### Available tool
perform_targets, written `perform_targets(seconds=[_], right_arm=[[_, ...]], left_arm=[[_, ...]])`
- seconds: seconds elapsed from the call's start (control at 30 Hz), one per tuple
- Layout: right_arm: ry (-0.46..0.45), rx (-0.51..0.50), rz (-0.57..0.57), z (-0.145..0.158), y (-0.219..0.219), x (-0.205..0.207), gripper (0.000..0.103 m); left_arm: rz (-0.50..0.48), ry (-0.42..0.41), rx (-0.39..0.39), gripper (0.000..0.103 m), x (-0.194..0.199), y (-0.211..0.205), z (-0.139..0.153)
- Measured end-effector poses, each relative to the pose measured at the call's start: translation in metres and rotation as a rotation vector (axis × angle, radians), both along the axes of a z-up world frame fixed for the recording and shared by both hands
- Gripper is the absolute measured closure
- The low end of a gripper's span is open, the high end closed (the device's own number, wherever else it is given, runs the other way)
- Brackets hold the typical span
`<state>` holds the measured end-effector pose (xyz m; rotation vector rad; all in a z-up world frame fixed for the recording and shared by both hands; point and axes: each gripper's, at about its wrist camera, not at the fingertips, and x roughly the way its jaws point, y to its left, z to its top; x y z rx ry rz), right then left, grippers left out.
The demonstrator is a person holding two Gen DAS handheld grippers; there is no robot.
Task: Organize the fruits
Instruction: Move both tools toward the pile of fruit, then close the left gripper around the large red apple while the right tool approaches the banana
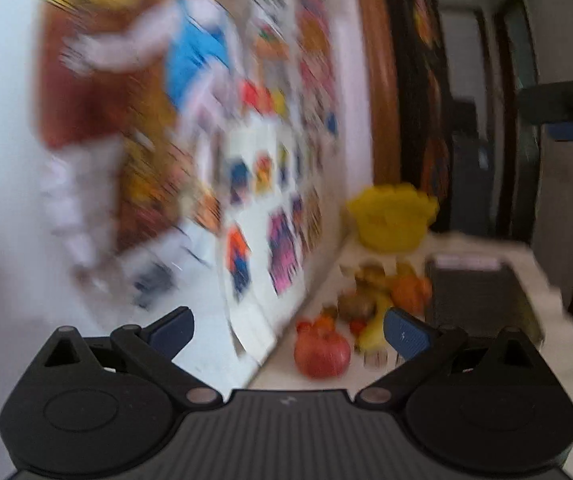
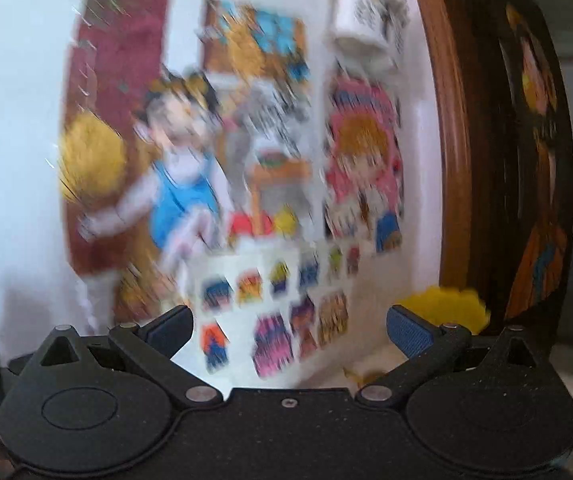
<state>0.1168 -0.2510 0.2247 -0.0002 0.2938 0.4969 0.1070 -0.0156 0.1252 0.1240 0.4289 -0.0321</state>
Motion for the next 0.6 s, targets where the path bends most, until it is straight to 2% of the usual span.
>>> perform_targets(seconds=[0.07, 0.13, 0.3, 0.43, 0.6], right_arm=[[0.066, -0.012, 0.011, -0.025, -0.004, 0.023, 0.001], [0.112, -0.039, 0.002, -0.048, -0.006, 0.045, 0.001], [0.138, -0.077, 0.042, -0.096, -0.009, 0.08, 0.001], [0.145, -0.157, 0.078, -0.132, -0.009, 0.101, 0.001], [0.193, -0.18, 0.111, -0.164, -0.011, 0.13, 0.001]], left_arm=[[-0.01, 0.015, 0.029, 0.0, 0.014, -0.008, -0.017], [-0.02, 0.035, 0.023, 0.0, 0.026, -0.01, -0.031], [-0.049, 0.06, -0.021, 0.0, 0.05, -0.012, -0.067], [-0.051, 0.086, -0.006, 0.0, 0.073, -0.019, -0.089], [-0.016, 0.121, 0.022, 0.0, 0.097, -0.023, -0.106]])
